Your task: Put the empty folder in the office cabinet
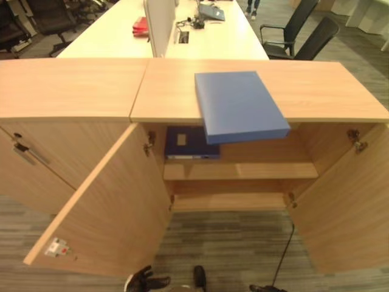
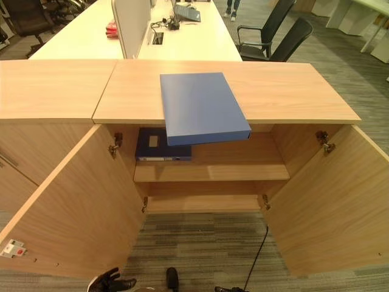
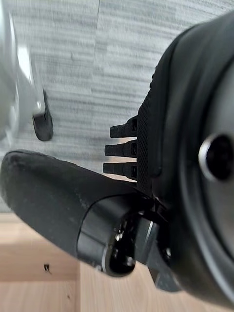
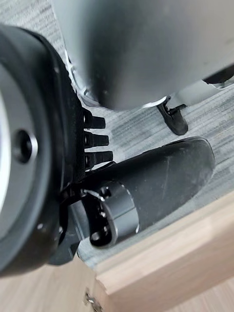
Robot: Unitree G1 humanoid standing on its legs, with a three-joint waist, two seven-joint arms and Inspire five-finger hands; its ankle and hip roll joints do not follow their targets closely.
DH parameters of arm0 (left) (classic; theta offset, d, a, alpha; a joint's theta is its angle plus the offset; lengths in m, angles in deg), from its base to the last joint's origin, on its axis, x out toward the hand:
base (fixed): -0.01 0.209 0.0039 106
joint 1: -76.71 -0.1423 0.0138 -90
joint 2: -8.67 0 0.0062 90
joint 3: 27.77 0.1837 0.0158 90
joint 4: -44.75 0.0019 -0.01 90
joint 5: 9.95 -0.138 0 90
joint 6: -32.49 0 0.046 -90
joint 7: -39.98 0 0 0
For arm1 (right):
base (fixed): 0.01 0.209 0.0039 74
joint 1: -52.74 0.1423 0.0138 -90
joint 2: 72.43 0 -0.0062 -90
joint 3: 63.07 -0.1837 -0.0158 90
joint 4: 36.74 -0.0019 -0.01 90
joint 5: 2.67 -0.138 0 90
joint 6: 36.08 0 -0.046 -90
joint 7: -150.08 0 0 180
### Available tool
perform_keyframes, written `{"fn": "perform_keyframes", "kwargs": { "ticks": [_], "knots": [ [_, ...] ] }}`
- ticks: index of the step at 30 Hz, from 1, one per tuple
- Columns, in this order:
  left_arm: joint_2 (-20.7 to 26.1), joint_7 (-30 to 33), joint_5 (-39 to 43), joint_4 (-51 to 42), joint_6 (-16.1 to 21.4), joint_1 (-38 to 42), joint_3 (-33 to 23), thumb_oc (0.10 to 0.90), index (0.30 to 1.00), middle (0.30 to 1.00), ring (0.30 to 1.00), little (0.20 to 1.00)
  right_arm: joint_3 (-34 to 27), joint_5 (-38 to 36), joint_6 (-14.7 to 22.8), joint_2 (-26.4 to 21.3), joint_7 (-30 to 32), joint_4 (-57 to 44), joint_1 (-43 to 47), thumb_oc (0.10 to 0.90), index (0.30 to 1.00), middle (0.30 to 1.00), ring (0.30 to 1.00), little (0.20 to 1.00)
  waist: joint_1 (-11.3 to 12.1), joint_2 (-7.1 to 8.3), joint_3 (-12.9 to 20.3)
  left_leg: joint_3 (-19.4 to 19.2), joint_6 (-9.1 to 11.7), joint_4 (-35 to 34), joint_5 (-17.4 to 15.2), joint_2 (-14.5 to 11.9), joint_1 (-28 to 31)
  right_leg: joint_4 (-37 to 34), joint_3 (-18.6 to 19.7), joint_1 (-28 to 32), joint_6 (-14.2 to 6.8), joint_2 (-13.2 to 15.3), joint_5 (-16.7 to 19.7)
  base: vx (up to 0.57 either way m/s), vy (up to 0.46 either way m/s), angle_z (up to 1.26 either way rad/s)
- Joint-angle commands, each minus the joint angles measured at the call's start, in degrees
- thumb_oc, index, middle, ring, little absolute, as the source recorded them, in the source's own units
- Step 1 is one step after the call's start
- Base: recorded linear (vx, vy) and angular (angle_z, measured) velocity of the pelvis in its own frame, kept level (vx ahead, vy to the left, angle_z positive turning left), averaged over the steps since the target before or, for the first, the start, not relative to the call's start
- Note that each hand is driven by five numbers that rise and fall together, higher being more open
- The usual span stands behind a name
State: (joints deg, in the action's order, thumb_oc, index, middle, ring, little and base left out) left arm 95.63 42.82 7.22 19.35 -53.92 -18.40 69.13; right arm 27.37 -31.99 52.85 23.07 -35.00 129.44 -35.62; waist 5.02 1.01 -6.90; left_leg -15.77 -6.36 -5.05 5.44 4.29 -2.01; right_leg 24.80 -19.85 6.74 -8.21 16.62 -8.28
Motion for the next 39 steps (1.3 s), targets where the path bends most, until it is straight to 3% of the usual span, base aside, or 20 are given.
{"fn": "perform_keyframes", "kwargs": {
  "ticks": [1,6,9,11,13,14,18,19,22,23,25,28,30,31,33,39],
  "knots": [
    [1.13,-1.56,-1.44,-4.94,0.79,0.21,-0.21,0.8,0.9,0.9,0.9,0.9,0.47,0.57,0.34,-1.94,-0.58,-2.7,1.28,0.8,0.9,0.9,0.9,0.9,2.06,-1.73,-1.34,-0.52,4.96,0.05,-6.36,-2.48,2.65,-8.28,-9.19,-0.95,-1.11,3.48,10.87,0.01,0.115,-0.14],
    [1.5,-2.15,-2.2,-9.5,0.9,-0.59,0.78,0.8,0.9,0.9,0.9,0.9,0.54,0.62,0.19,-1.65,-0.84,-3.73,1.36,0.8,0.9,0.9,0.9,0.9,1.5,-2.0,-1.38,-1.25,5.84,0.05,-6.6,-3.84,3.06,-16.0,-11.4,-2.6,-0.98,1.11,10.17,0.04,-0.056,-0.26],
    [2.03,-2.55,-2.86,-13.86,0.72,-1.9,1.35,0.8,0.9,0.9,0.9,0.9,0.5,0.3,0.02,-1.43,-0.75,-4.42,1.46,0.8,0.9,0.9,0.9,0.9,1.27,-1.83,-2.04,-1.01,6.19,0.05,-7.06,-4.38,4.11,-21.66,-9.86,-4.77,-2.35,0.51,13.43,0.06,-0.115,-0.03],
    [2.76,-2.48,-2.86,-17.1,0.87,-3.09,0.91,0.8,0.9,0.9,0.9,0.9,1.05,0.46,-0.07,-1.14,-0.83,-5.24,1.37,0.8,0.9,0.9,0.9,0.9,1.12,-1.59,-3.26,0.45,6.49,0.05,-7.65,-4.76,5.63,-24.28,-4.09,-7.25,-3.18,0.59,15.9,0.11,-0.135,0.23],
    [2.78,-2.48,-2.87,-17.17,0.83,-3.13,0.89,0.8,0.9,0.9,0.9,0.9,1.07,0.46,-0.07,-1.11,-0.82,-5.25,1.36,0.8,0.9,0.9,0.9,0.9,1.2,-1.58,-3.29,0.36,6.49,0.05,-7.68,-4.77,5.69,-24.33,-3.99,-7.22,-3.19,0.56,15.95,0.11,-0.145,0.04],
    [3.44,-2.31,-2.03,-20.0,0.77,-3.65,-0.3,0.8,0.9,0.9,0.9,0.9,1.24,0.68,-0.17,-1.01,-0.9,-5.62,1.47,0.8,0.9,0.9,0.9,0.9,1.66,-1.03,-3.92,1.87,7.05,0.05,-8.21,-5.26,6.72,-26.71,-1.28,-8.71,-3.83,0.06,17.77,0.14,-0.212,-0.01],
    [4.17,-2.23,-0.21,-24.61,0.84,-5.12,-2.05,0.8,0.9,0.9,0.9,0.9,1.1,1.41,-0.1,-0.68,-0.74,-5.86,1.13,0.8,0.9,0.9,0.9,0.9,2.29,0.23,-3.83,3.49,8.01,0.05,-7.51,-6.04,7.0,-28.44,-1.17,-8.43,-3.37,-0.87,17.78,0.14,-0.293,0.11],
    [3.85,-1.87,0.83,-26.15,0.81,-5.8,-2.75,0.8,0.9,0.9,0.9,0.9,1.22,1.79,0.03,-0.48,-0.51,-5.55,1.15,0.8,0.9,0.9,0.9,0.9,2.51,0.58,-3.6,3.72,8.56,0.05,-7.34,-6.73,7.03,-28.19,-2.03,-7.93,-3.36,-0.91,17.69,0.12,-0.272,0.21],
    [3.61,-0.39,4.31,-32.63,0.48,-6.68,-4.46,0.8,0.9,0.9,0.9,0.9,1.53,2.55,-0.25,-0.55,0.31,-5.22,1.17,0.8,0.9,0.9,0.9,0.9,2.71,0.36,-2.48,6.77,11.53,0.05,-4.83,-12.3,5.92,-25.63,-5.37,-6.97,-1.13,-3.96,14.33,0.18,-0.412,0.55],
    [3.61,-0.39,4.31,-32.66,0.46,-6.71,-4.47,0.8,0.9,0.9,0.9,0.9,1.54,2.55,-0.25,-0.55,0.31,-5.22,1.16,0.8,0.9,0.9,0.9,0.9,2.62,0.34,-2.45,6.86,11.55,0.05,-4.82,-12.32,5.87,-25.64,-5.46,-6.95,-1.12,-3.98,14.32,0.2,-0.376,0.78],
    [3.69,0.97,5.03,-36.92,0.65,-6.47,-5.29,0.8,0.9,0.9,0.9,0.9,1.7,2.56,-0.15,-1.22,1.32,-5.02,1.97,0.8,0.9,0.9,0.9,0.9,3.25,-0.58,-2.4,8.87,13.91,0.05,-2.87,-16.12,4.62,-24.16,-7.45,-5.97,0.39,-7.12,10.13,0.16,-0.359,0.75],
    [3.68,2.14,4.48,-39.41,0.64,-5.79,-5.7,0.8,0.9,0.9,0.9,0.9,1.76,2.86,-0.06,-1.93,1.89,-5.27,2.34,0.8,0.9,0.9,0.9,0.9,3.46,-0.62,-2.79,8.09,14.03,0.05,-1.09,-16.92,3.34,-23.91,-9.97,-5.0,1.45,-7.62,8.92,0.05,-0.247,0.33],
    [3.44,3.2,3.48,-41.94,0.75,-5.12,-6.24,0.8,0.9,0.9,0.9,0.9,1.53,2.97,0.15,-2.73,3.01,-5.59,2.36,0.8,0.9,0.9,0.9,0.9,3.45,-0.2,-3.27,2.3,13.48,0.29,0.43,-17.6,2.5,-24.35,-13.35,-3.62,2.37,-7.84,7.93,-0.01,-0.202,0.85],
    [3.35,3.43,3.22,-42.87,0.84,-5.03,-6.38,0.8,0.9,0.9,0.9,0.9,1.62,2.75,-0.09,-2.88,3.27,-5.58,2.55,0.8,0.9,0.9,0.9,0.9,3.65,-0.17,-3.28,1.27,13.24,0.53,0.38,-17.08,2.34,-24.81,-13.92,-3.04,2.6,-8.12,7.57,0.0,-0.146,1.08],
    [3.31,4.07,1.78,-44.46,0.95,-5.32,-7.24,0.8,0.9,0.9,0.9,0.9,1.42,2.69,-0.33,-3.11,3.32,-5.53,2.71,0.8,0.9,0.9,0.9,0.9,3.89,-0.4,-2.94,0.18,13.15,0.64,0.56,-15.75,1.86,-25.49,-14.73,-2.04,2.84,-8.61,7.15,0.04,-0.081,0.48],
    [4.83,6.9,-6.09,-49.81,1.63,-7.35,-9.83,0.8,0.9,0.9,0.9,0.9,1.74,2.84,-0.11,-1.82,4.46,-5.52,2.08,0.8,0.9,0.9,0.9,0.9,4.32,-0.58,-1.53,-0.99,13.89,0.05,1.31,-15.44,1.47,-28.59,-15.38,0.15,3.43,-10.34,7.23,0.06,-0.028,0.1]
  ]
}}
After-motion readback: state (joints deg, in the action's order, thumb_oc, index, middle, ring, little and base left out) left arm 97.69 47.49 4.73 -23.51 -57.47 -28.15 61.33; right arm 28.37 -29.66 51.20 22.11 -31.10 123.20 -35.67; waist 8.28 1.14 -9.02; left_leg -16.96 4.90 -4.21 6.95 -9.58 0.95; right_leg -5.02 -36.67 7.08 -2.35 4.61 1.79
